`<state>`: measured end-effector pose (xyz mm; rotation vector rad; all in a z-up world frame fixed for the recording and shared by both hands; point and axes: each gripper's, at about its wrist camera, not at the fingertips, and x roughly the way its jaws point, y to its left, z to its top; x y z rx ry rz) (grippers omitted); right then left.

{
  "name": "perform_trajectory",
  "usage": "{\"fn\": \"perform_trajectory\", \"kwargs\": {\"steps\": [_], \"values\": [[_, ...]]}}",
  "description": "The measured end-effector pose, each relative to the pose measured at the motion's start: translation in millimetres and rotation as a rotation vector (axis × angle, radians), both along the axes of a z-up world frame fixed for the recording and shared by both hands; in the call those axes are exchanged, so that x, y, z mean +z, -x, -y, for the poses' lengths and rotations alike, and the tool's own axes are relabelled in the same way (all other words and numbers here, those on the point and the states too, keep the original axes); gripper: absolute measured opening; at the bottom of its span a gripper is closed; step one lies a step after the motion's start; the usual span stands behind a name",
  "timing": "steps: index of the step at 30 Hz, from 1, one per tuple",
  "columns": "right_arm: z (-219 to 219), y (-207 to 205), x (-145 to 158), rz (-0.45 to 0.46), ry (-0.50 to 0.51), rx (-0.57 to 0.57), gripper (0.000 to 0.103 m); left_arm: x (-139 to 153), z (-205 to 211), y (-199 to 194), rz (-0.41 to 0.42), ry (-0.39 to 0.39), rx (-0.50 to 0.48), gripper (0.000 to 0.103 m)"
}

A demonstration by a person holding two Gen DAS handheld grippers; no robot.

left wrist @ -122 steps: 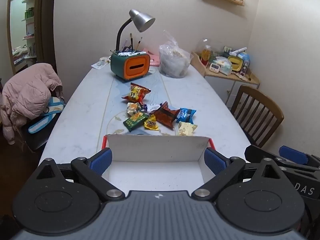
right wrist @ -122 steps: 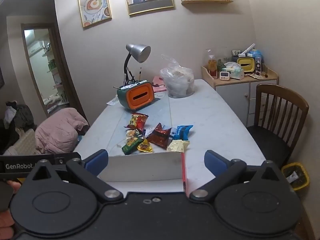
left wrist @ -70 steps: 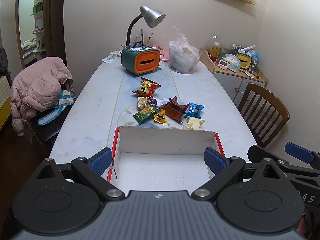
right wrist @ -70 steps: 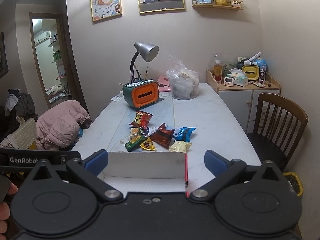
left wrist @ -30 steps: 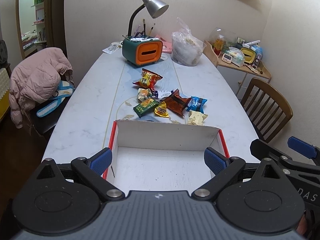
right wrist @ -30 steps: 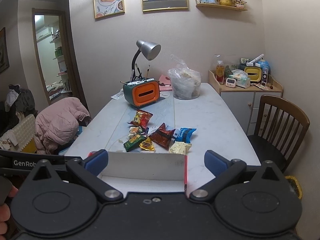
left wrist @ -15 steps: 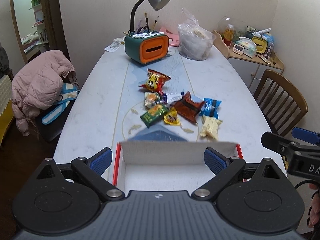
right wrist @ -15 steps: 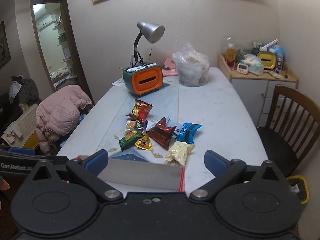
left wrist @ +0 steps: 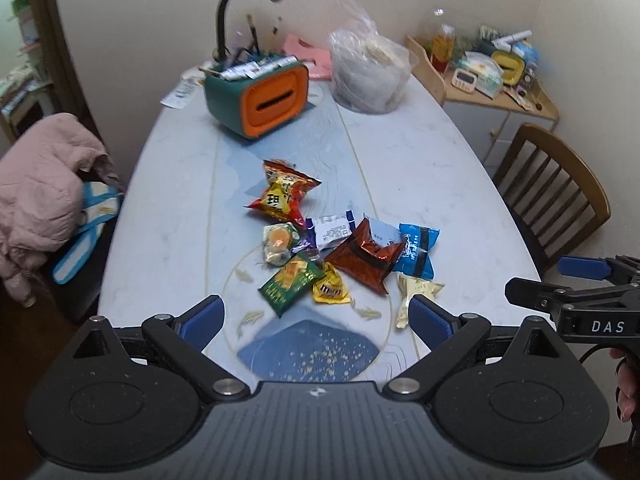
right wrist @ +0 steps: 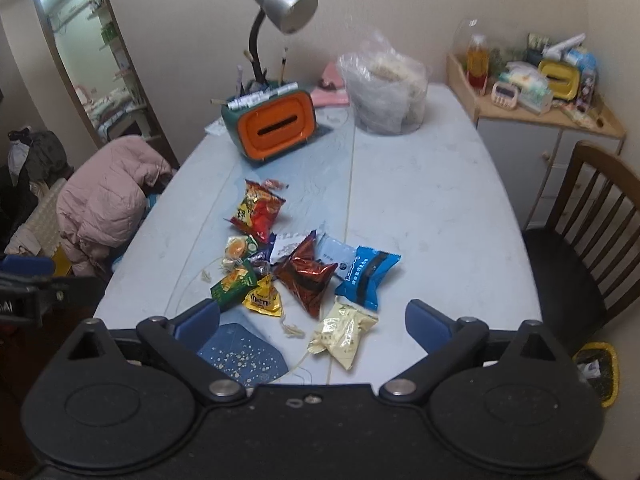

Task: Organize snacks
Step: 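Reach left tool to green cracker packet while right tool reaches cream bag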

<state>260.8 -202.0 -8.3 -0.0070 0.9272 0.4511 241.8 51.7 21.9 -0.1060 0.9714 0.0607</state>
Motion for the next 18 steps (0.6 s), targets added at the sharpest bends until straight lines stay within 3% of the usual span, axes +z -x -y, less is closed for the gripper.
{"fn": "perform_trajectory", "kwargs": {"steps": [11,18], "values": [[-16.2,-77.0,-78.2,-0.264,0.041,-0.064,0.092,-65.9,-23.1,-80.1,-0.145,-0.037,-0.052,0.099],[-28.5,-95.4,-121.2,-0.36,0.071,-0.078,0.088,-115.6,-34.1,-115.1,-0.222,-0.064,-0.139,0.098]]}}
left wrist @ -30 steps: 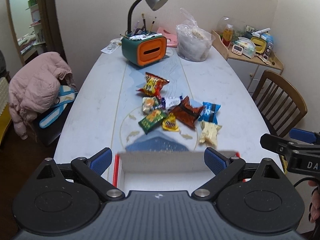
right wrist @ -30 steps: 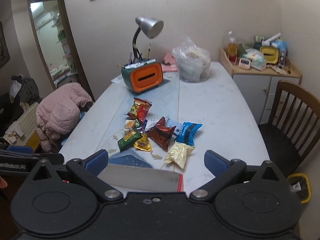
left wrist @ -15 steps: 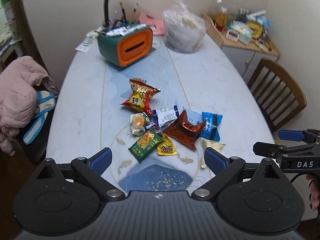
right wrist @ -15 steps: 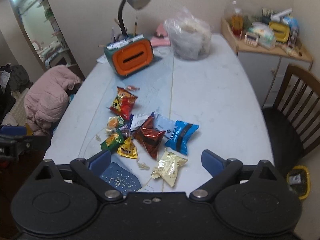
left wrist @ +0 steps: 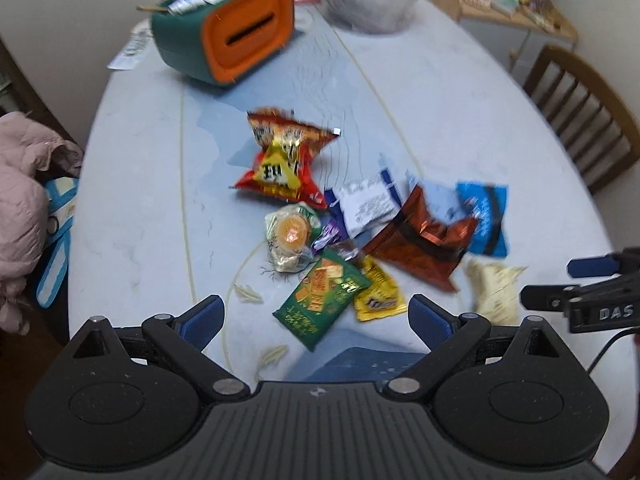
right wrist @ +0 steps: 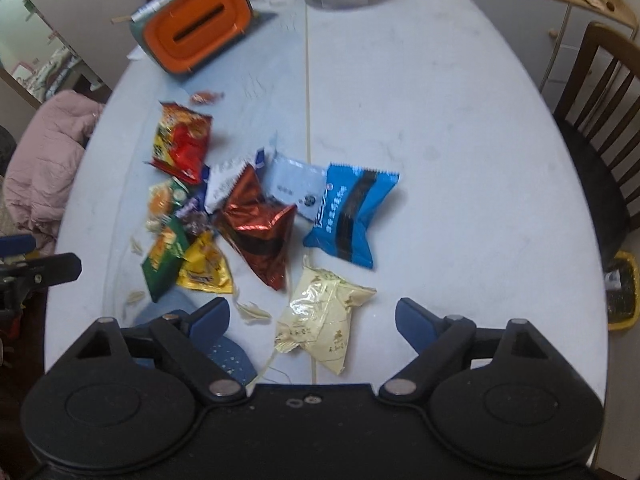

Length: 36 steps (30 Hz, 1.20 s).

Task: Organize snacks
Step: 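Reach left tool to green cracker packet while right tool reaches cream bag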

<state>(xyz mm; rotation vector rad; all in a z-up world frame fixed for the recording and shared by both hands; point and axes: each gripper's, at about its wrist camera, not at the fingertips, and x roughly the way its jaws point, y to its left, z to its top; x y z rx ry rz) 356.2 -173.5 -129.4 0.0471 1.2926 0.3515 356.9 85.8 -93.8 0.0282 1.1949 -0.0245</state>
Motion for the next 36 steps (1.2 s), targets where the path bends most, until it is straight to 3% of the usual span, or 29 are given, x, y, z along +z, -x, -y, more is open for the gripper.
{"fn": "perform_trajectory", "kwargs": {"steps": [10,17,23,25,28,32,36], "values": [[-11.6,-18.1,-41.5,-0.095,0.002,-0.029,0.084,-58.4,-11.8,-31.7,-0.122,0.05,-0.095,0.098],[-16.0,-23.4,-56.2,-0.131,0.005,-0.047,0.081,-88.2,-6.0,-50.6,-0.216,0.076,-0.189,0.098],[-17.6,-25.6,-62.3,-0.148,0.002,-0.062,0.079,-101.8,0.1,-62.2,-0.245,0.099,-0.232,0.098],[-19.6,-25.8,-63.6,-0.152,0.0,-0.062,0.078,-105.5,1.1,-64.4,-0.256,0.103,-0.234,0.09],[-19.8,-25.8,-64.1,-0.15,-0.001,-0.064,0.074,-110.1,0.6,-68.9,-0.261,0.112,-0.225,0.086],[-19.2,-26.4,-64.9,-0.154,-0.012,-0.065,0.065,-115.0,-2.2,-71.8,-0.272,0.126,-0.212,0.068],[-17.1,-26.9,-64.9,-0.153,-0.028,-0.069,0.053,-116.0,-7.7,-70.6,-0.268,0.146,-0.19,0.056]]}}
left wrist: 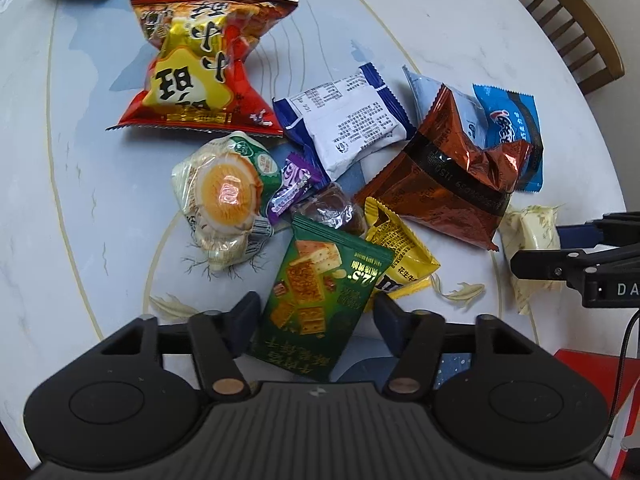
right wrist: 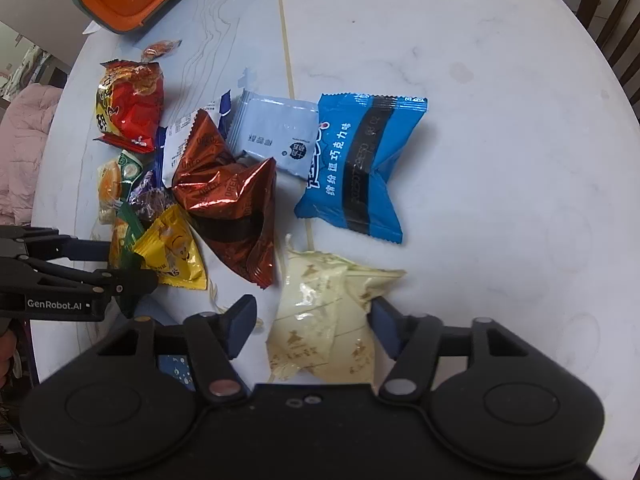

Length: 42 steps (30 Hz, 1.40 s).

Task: Organize snacks
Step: 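Reach left tool to green cracker packet while right tool reaches cream bag, then grasp green cracker packet with left tool while right tool grasps cream bag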

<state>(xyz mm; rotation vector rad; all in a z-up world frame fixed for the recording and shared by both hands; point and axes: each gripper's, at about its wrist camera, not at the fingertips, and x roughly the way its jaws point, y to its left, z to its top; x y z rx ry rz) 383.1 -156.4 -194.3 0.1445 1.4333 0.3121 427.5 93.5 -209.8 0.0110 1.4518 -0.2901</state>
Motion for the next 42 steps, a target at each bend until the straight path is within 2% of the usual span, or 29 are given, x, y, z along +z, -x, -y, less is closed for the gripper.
{"fn": "perform_trajectory", "kwargs": {"steps": [2,4,9,15,21,30,37,42], "values": [[0.1,0.1,-0.1,-0.001,-0.012,-0.001,0.05,0.1,-1.6,1.1,0.001,-0.009,0.01,0.049],[0.0,1.0,0.2,0.003,-0.019,0.0,0.048,1.1,-1.7,2.4,0.001,-0.012,0.015,0.047],[-1.7,3.6,3.2,0.009,-0.049,0.011,0.039,6.7,-4.6,9.2,0.018,-0.009,0.043,0.046],[3.5,7.6,15.5,0.034,-0.078,0.014,0.034,21.7,-15.7,21.8,0.051,0.006,0.094,0.046],[12.2,15.5,34.4,0.058,-0.106,0.016,0.034,50.3,-23.7,31.8,0.092,0.019,0.141,0.046],[21.1,40.3,78.2,0.123,-0.15,0.041,0.034,98.0,-28.7,58.1,0.18,0.051,0.214,0.046],[23.2,75.6,115.6,0.179,-0.187,0.08,0.034,141.7,-19.5,102.7,0.249,0.067,0.217,0.046],[23.3,106.9,135.4,0.212,-0.196,0.118,0.034,158.4,-7.9,140.6,0.269,0.07,0.209,0.046]]}}
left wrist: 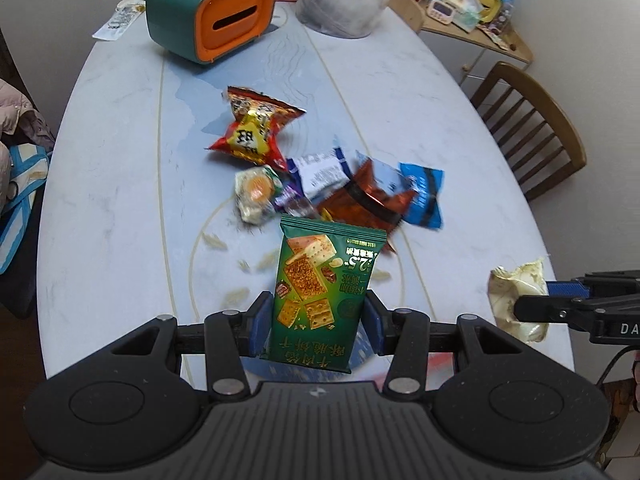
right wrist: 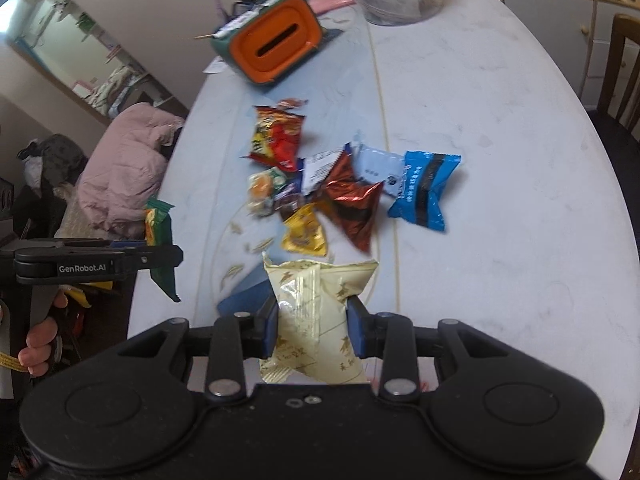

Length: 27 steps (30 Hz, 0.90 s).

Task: Organize snacks
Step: 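Grasp green cracker packet with left tool while right tool grasps cream bag, then carry both packets into the white box and open both tools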

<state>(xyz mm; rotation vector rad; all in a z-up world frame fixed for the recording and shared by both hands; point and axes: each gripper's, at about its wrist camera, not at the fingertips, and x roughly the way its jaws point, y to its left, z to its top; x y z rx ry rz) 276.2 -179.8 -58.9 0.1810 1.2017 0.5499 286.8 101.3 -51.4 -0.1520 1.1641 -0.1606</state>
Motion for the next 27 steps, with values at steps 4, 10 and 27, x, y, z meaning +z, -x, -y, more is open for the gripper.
{"fn": "perform_trajectory", "kwargs": {"steps": [4,10,27], "values": [[-0.4,26.3,10.3,0.016,-0.002,0.027,0.034,10.7,10.0,31.4,0.01,0.009,-0.012,0.046],[-0.7,62.3,12.6,0.021,0.006,0.064,0.034,11.8,27.4,75.9,-0.025,0.002,-0.025,0.046],[-19.7,128.4,-56.2,-0.06,0.142,0.156,0.034,-62.2,64.6,148.9,-0.193,-0.055,0.001,0.046]]}}
